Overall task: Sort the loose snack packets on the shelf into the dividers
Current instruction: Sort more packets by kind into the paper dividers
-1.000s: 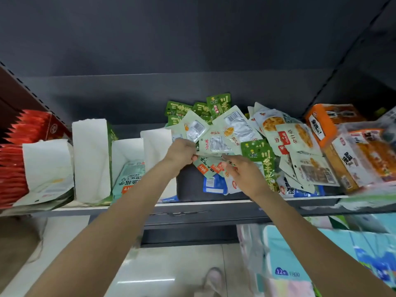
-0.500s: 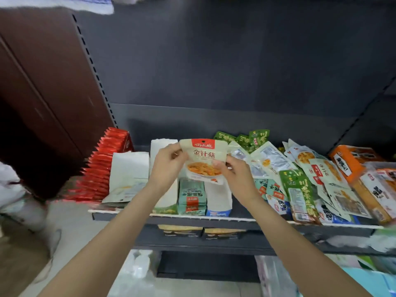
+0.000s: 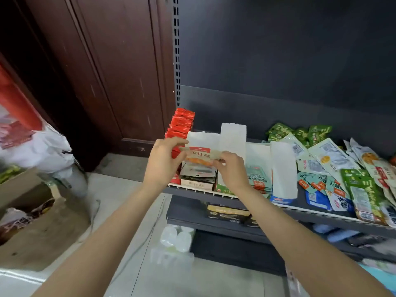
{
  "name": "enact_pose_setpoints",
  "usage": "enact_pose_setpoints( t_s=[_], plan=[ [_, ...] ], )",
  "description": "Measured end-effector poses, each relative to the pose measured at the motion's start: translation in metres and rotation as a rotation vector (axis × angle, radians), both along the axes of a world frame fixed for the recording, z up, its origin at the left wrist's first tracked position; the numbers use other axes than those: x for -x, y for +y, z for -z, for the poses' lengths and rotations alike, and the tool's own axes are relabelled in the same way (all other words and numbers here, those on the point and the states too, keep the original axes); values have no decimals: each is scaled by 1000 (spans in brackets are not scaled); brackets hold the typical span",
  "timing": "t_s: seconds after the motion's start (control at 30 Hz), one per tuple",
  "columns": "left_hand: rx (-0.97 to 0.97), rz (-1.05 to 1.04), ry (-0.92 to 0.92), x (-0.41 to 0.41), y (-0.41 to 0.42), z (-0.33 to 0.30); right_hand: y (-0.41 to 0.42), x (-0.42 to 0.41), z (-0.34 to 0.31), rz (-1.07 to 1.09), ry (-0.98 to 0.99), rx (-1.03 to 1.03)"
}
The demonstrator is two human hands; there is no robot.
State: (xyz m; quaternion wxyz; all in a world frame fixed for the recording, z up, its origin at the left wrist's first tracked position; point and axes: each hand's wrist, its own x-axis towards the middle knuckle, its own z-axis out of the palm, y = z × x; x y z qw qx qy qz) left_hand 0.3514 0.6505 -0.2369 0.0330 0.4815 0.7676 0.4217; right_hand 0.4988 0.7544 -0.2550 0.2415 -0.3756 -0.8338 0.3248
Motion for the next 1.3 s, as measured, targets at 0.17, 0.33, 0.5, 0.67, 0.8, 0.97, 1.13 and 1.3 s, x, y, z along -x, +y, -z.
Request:
enact_pose_setpoints(
  t_s=[0.17, 0.33, 0.5, 0.67, 0.8, 0.97, 1.13, 1.3],
  plan=[
    [217, 229, 283, 7, -2, 15, 3, 5, 13, -45, -147, 56],
    [504, 187, 593, -1, 7, 29, 5, -4, 12, -135, -263, 65],
    [494, 190, 503, -22, 25, 24, 12, -32, 11, -122, -189, 158],
    [337, 310, 320, -70, 59, 16, 42, -89, 9, 106, 50, 140],
    [215, 430, 37, -141, 100, 8, 86, -153, 16, 339, 91, 41],
    [252, 541, -98, -231, 177, 13, 154, -235, 35, 465, -174, 15],
    [549, 504, -66, -296, 260, 44, 220, -291, 61, 433, -393, 37],
    [829, 282, 98, -316, 320, 75, 267, -308, 75, 244, -642, 6]
  ],
)
